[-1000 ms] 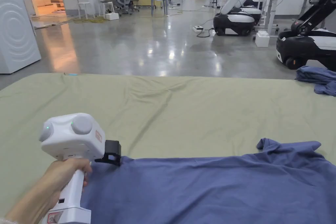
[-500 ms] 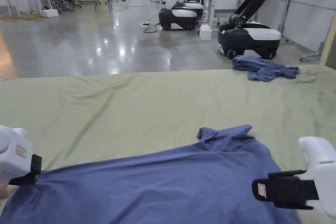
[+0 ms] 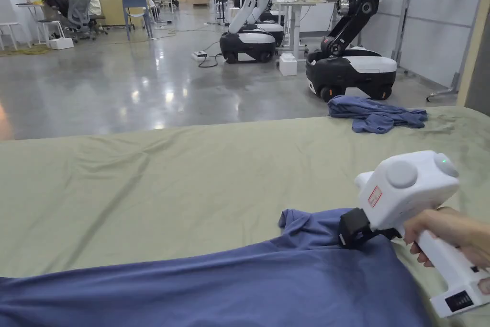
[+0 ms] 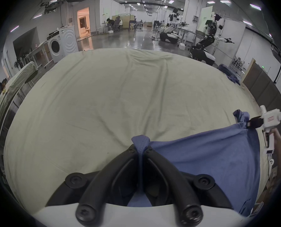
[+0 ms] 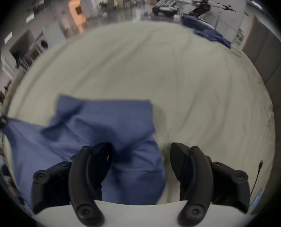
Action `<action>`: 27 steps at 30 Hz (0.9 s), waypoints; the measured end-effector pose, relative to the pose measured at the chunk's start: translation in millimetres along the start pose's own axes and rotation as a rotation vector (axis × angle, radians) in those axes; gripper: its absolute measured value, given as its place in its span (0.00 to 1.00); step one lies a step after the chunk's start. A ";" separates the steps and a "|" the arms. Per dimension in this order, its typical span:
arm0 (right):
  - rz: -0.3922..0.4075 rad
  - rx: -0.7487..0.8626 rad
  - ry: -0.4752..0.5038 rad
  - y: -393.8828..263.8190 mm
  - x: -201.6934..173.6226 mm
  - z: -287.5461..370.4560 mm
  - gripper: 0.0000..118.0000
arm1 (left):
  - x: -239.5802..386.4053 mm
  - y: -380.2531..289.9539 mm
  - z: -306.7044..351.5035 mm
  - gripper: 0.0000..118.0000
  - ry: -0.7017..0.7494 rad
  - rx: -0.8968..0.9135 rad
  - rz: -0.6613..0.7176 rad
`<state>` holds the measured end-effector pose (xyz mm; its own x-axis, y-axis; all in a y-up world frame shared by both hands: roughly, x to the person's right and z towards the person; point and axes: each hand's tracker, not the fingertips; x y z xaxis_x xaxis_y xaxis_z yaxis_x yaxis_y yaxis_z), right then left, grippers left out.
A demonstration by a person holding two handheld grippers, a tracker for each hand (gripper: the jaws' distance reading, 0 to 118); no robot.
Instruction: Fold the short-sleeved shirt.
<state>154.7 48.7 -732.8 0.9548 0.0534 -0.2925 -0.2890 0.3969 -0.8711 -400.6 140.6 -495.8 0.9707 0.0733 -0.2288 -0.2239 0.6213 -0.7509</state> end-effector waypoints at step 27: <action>-0.243 0.521 0.291 -68.3 9.3 389.8 0.05 | 2.4 29.1 261.3 0.02 -0.028 0.303 0.001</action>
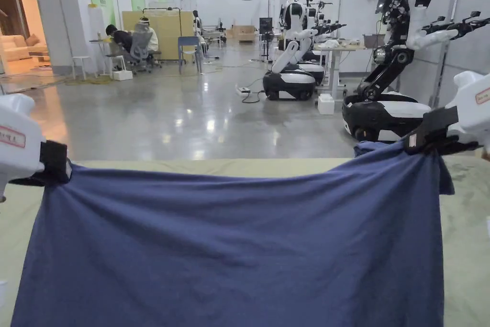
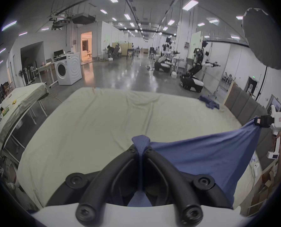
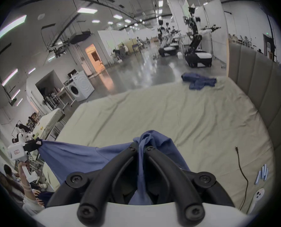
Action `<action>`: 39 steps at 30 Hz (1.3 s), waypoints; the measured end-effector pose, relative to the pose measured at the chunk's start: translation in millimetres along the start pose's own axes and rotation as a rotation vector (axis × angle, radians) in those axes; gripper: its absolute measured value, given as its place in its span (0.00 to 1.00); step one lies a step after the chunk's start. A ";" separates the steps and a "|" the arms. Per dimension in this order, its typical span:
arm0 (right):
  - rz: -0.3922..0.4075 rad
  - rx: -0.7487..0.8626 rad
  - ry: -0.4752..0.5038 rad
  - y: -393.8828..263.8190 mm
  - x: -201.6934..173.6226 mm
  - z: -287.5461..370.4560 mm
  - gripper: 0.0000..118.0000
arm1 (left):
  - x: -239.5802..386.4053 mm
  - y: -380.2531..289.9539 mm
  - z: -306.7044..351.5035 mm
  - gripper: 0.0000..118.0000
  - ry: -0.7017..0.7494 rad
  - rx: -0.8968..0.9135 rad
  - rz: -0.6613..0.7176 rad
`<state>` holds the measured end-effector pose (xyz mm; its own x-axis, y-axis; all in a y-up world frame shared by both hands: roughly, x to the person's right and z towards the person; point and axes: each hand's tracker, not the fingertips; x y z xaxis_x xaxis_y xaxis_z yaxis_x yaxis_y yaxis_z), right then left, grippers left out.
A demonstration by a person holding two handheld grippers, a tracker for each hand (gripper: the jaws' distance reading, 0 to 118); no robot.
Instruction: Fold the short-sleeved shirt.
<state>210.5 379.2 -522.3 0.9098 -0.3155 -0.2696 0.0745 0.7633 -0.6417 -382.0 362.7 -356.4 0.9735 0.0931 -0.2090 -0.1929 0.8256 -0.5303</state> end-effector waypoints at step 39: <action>-0.027 0.189 -0.134 157.4 -65.3 25.1 0.05 | 29.2 174.8 -87.7 0.02 0.044 0.093 -0.015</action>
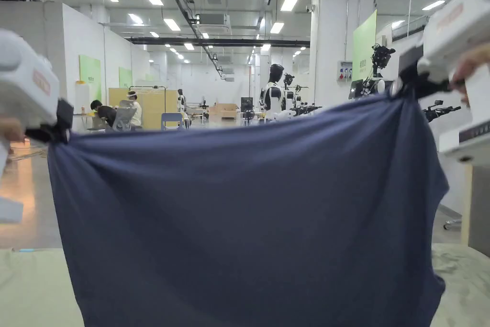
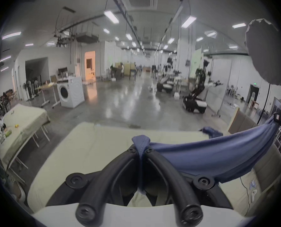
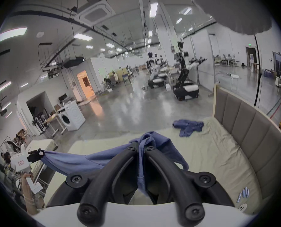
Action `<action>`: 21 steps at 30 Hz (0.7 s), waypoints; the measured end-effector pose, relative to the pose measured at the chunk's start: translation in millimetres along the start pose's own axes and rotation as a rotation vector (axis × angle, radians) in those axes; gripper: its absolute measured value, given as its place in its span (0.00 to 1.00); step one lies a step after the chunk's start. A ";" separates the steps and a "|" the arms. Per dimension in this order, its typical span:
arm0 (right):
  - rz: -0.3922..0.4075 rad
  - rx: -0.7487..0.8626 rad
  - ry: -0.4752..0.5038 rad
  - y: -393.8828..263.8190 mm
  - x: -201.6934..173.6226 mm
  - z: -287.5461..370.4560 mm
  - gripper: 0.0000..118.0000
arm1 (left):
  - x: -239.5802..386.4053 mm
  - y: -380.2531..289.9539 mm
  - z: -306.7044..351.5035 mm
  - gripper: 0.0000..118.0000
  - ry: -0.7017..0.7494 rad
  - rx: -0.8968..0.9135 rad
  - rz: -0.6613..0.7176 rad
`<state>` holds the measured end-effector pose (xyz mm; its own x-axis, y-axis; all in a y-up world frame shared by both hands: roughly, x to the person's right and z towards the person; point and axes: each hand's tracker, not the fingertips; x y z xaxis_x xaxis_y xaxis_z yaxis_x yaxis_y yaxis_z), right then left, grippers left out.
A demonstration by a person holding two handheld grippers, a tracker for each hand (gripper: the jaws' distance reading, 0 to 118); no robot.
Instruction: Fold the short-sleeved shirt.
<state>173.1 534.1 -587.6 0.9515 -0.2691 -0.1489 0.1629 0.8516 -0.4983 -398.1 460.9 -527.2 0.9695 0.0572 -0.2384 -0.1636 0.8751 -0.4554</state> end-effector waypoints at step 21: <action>-0.015 -0.476 0.023 -317.3 141.0 -117.8 0.05 | -41.2 -295.3 -41.8 0.02 -0.092 -0.389 0.054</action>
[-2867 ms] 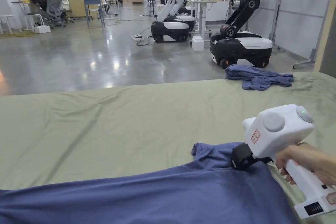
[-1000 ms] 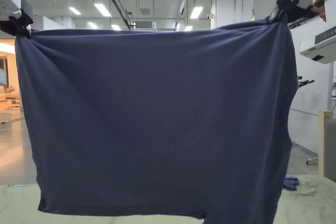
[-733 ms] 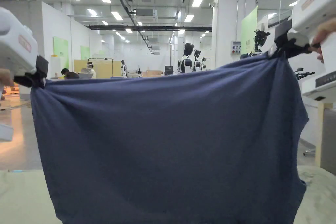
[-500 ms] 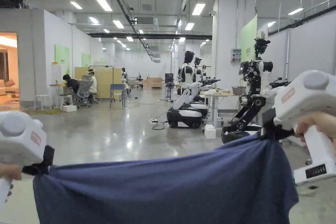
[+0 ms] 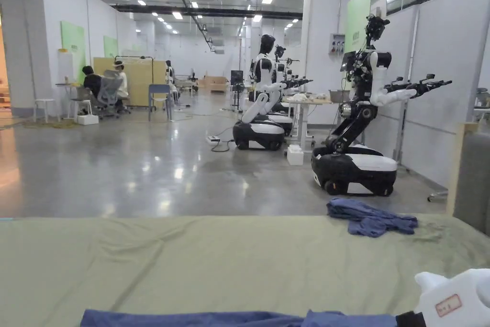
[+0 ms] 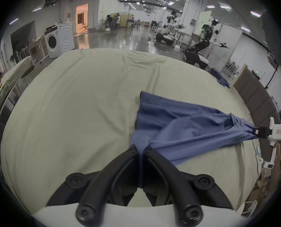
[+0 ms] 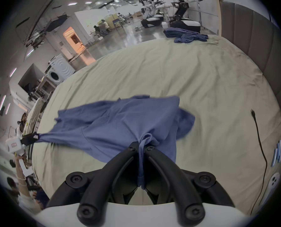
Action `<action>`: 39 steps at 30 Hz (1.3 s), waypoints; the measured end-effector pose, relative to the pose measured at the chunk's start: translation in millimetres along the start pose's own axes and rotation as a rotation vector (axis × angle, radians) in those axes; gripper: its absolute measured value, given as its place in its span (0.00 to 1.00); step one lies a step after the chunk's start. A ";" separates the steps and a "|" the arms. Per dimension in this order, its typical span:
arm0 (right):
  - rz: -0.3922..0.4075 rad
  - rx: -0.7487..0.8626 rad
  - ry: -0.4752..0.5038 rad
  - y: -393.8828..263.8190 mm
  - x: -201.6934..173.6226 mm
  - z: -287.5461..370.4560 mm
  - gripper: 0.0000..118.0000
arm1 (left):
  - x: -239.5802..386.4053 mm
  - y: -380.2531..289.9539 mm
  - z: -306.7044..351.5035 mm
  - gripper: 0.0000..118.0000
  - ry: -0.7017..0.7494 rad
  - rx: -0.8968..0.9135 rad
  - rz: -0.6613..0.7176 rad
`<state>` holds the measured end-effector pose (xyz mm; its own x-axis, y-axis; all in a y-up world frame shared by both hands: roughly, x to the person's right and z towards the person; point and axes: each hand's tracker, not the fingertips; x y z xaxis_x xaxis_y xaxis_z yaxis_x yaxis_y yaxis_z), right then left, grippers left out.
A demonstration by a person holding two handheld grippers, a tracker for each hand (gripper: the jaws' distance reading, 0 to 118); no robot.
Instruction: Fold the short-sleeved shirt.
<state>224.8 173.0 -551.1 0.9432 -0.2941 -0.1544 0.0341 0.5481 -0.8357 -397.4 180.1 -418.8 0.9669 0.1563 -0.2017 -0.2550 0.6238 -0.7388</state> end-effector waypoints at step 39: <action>0.161 0.105 -0.012 -357.6 -75.7 199.3 0.05 | -39.1 -299.6 200.9 0.01 -0.047 -0.065 0.105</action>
<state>207.1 155.2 -135.5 0.9430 -0.1872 -0.2751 -0.0839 0.6662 -0.7410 -356.8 140.9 -60.4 0.9340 0.2545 -0.2508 -0.3532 0.5518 -0.7555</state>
